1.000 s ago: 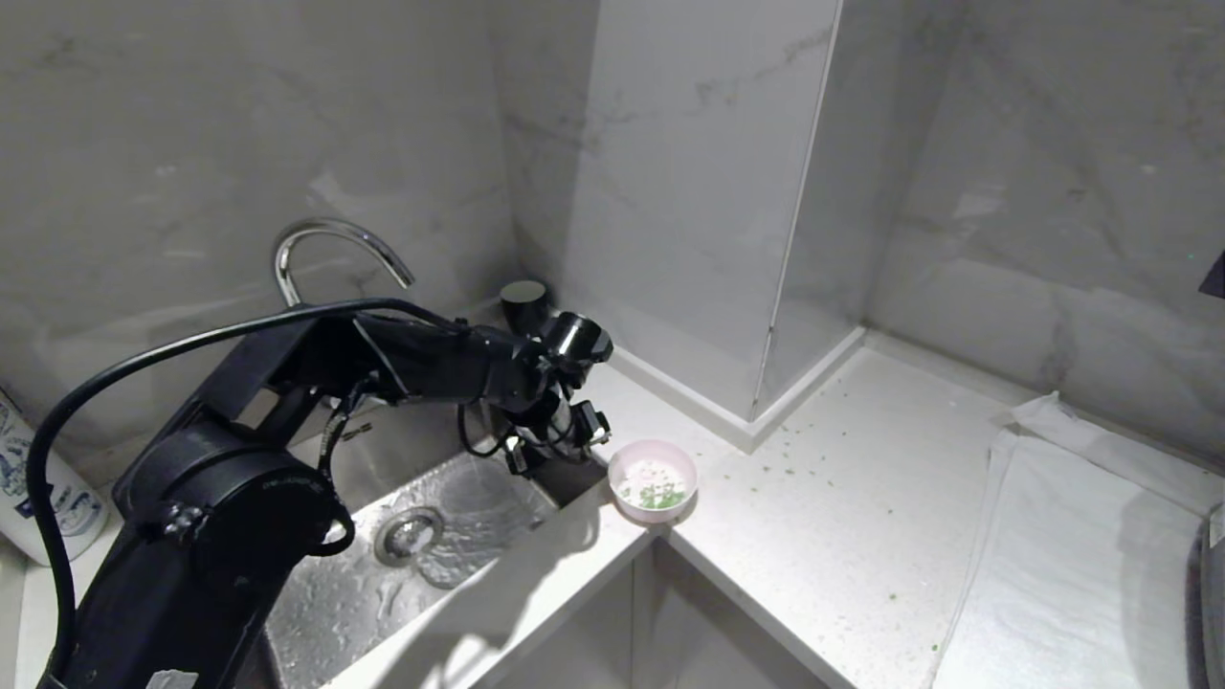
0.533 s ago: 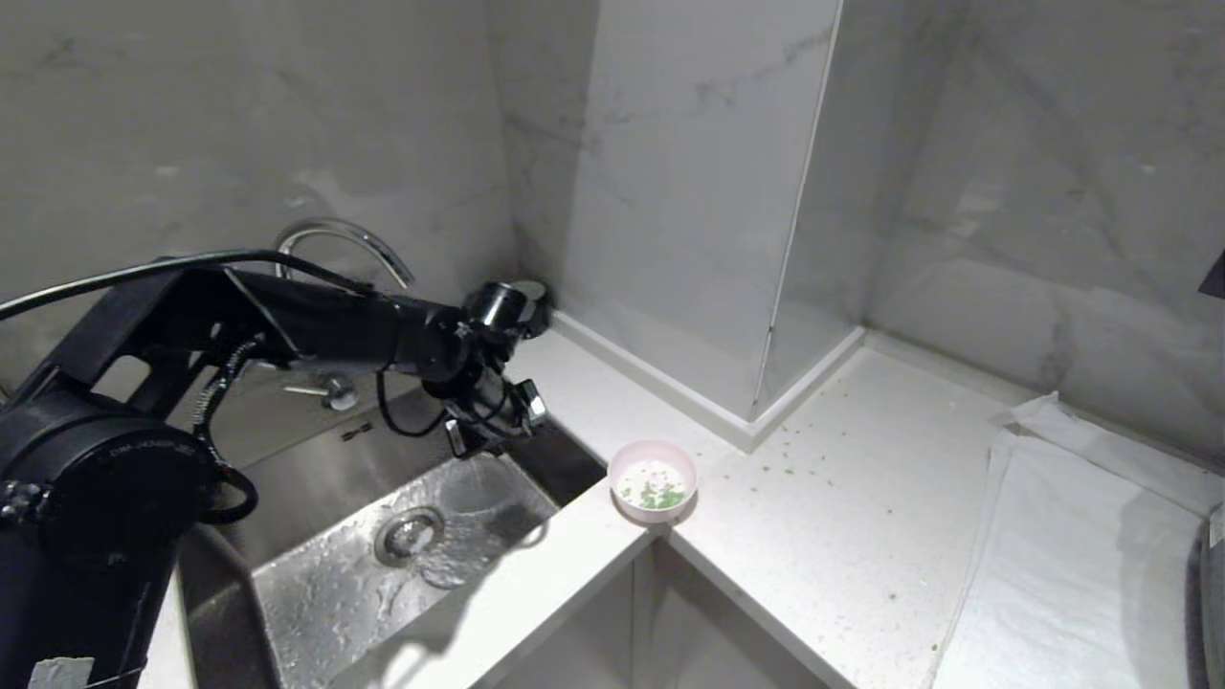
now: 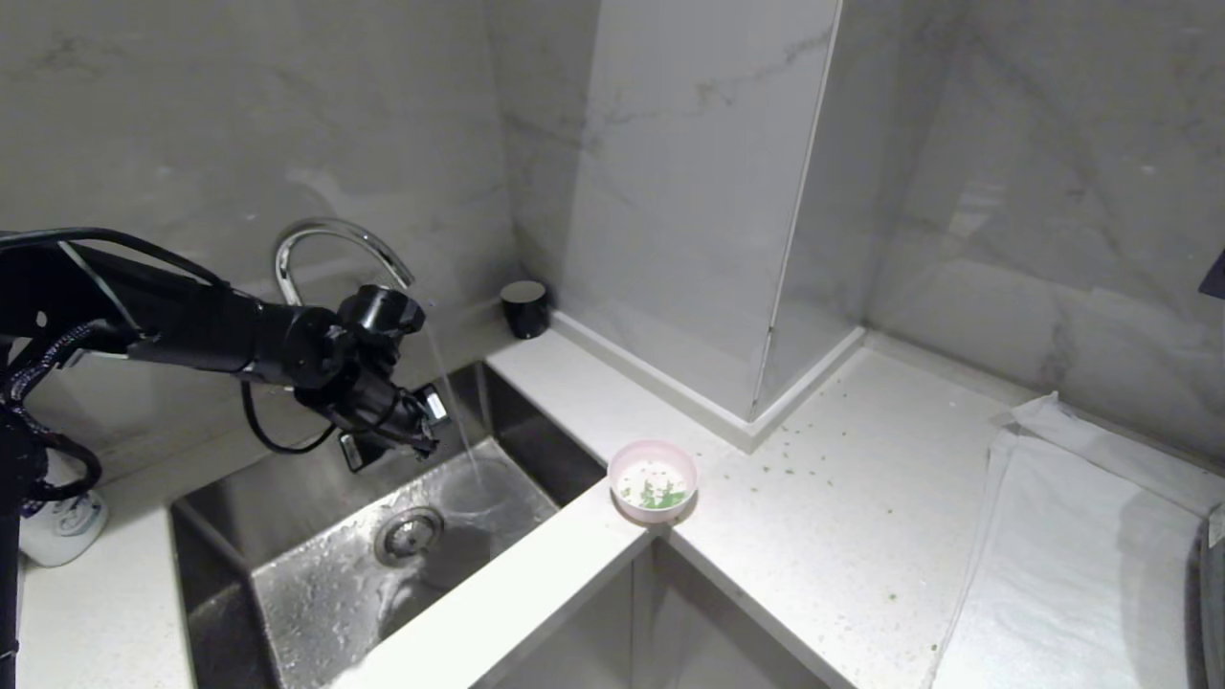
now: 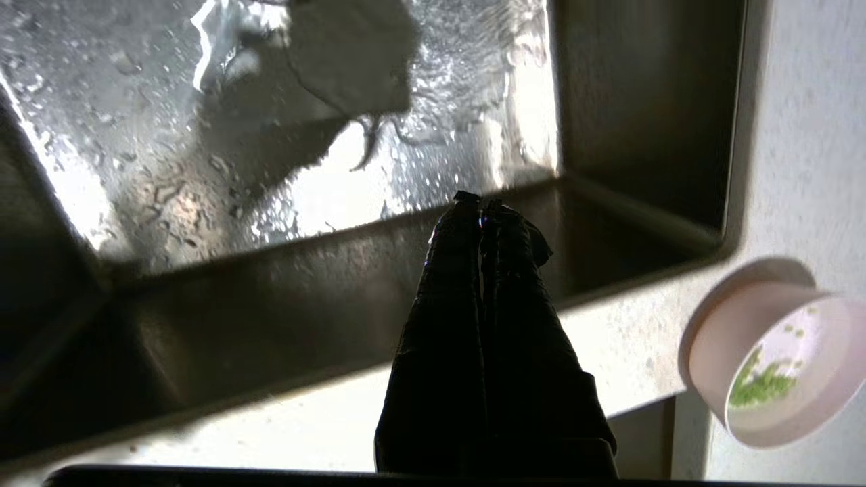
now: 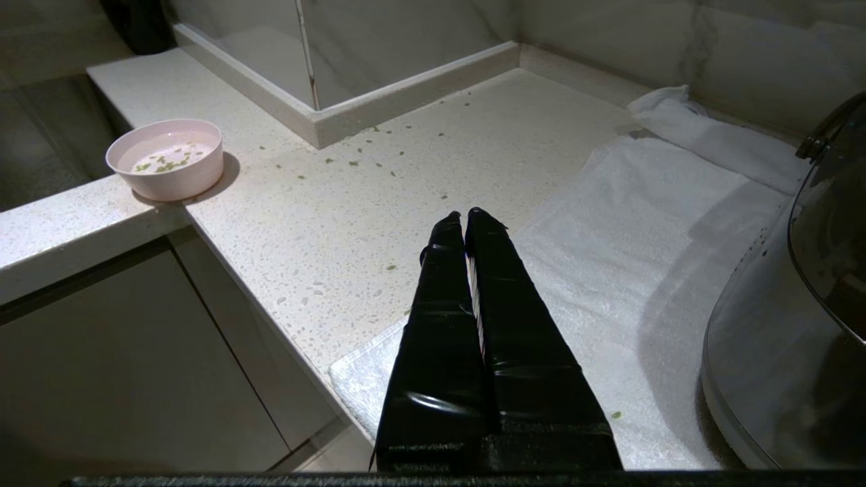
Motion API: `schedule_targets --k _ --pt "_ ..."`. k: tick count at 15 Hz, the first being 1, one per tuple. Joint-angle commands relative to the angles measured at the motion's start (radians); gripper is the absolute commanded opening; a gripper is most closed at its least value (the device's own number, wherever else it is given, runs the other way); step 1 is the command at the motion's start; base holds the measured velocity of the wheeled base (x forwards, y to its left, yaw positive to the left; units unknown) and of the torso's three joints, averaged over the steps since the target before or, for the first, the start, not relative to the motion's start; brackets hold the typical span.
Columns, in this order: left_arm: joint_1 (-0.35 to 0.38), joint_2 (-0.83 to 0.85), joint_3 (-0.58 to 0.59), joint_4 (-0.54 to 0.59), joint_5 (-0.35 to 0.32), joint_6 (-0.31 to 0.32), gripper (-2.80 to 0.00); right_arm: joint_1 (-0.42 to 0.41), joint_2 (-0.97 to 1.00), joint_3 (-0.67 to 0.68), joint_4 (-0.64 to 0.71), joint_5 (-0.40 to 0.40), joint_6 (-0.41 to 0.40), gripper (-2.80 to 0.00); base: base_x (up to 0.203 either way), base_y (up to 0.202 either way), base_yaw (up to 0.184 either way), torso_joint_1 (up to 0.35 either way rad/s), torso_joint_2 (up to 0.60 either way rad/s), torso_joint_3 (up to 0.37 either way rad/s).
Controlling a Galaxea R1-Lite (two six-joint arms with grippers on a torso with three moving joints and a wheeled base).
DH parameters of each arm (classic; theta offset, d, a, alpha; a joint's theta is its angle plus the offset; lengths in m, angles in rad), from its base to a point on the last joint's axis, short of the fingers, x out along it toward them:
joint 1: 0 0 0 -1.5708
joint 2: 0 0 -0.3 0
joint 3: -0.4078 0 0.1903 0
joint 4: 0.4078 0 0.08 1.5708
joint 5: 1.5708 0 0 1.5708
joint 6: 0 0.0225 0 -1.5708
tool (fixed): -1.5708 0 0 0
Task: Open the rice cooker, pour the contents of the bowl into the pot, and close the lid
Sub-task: Turn off the tap
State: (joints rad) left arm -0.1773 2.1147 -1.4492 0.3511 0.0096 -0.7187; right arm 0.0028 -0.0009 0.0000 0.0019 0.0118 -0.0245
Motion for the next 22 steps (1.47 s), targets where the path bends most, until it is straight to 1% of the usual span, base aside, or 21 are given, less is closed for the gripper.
schedule_targets --k 1,3,5,7,9,11,13,16,19,22 --pt "0.093 -0.016 0.027 -0.025 0.002 -0.003 -2.80 0.000 0.001 0.002 0.000 0.000 0.000 -2.80 0.000 0.000 0.000 0.000 0.00 0.000" --pt "0.170 0.004 -0.003 -0.034 0.002 -0.002 -2.80 0.000 0.001 0.002 0.000 0.000 0.000 -2.80 0.000 0.000 0.000 0.000 0.00 0.000" --pt "0.250 0.050 -0.055 -0.064 0.003 0.003 -2.80 0.000 0.001 0.002 0.000 0.000 0.000 -2.80 0.000 0.000 0.000 0.000 0.00 0.000" --pt "0.306 0.092 -0.094 -0.077 0.004 0.033 -2.80 0.000 0.001 0.002 0.000 0.000 0.000 -2.80 0.000 0.000 0.000 0.000 0.00 0.000" --pt "0.339 0.129 -0.133 -0.079 0.006 0.043 -2.80 0.000 0.001 0.002 0.000 0.000 0.000 -2.80 0.000 0.000 0.000 0.000 0.00 0.000" --pt "0.368 0.164 -0.171 -0.095 0.006 0.074 -2.80 0.000 0.001 0.002 0.000 0.000 0.000 -2.80 0.000 0.000 0.000 0.000 0.00 0.000" --pt "0.374 0.179 -0.189 -0.117 0.006 0.082 -2.80 0.000 0.001 0.002 0.000 0.000 0.000 -2.80 0.000 0.000 0.000 0.000 0.00 0.000" --pt "0.377 0.216 -0.233 -0.133 0.009 0.071 -2.80 0.000 0.001 0.002 0.000 0.000 0.000 -2.80 0.000 0.000 0.000 0.000 0.00 0.000" --pt "0.384 0.218 -0.261 -0.138 0.006 0.067 -2.80 0.000 0.001 0.002 0.000 0.000 0.000 -2.80 0.000 0.000 0.000 0.000 0.00 0.000" --pt "0.386 0.220 -0.269 -0.198 0.007 0.062 -2.80 0.000 0.001 0.002 0.000 0.000 0.000 -2.80 0.000 0.000 0.000 0.000 0.00 0.000"
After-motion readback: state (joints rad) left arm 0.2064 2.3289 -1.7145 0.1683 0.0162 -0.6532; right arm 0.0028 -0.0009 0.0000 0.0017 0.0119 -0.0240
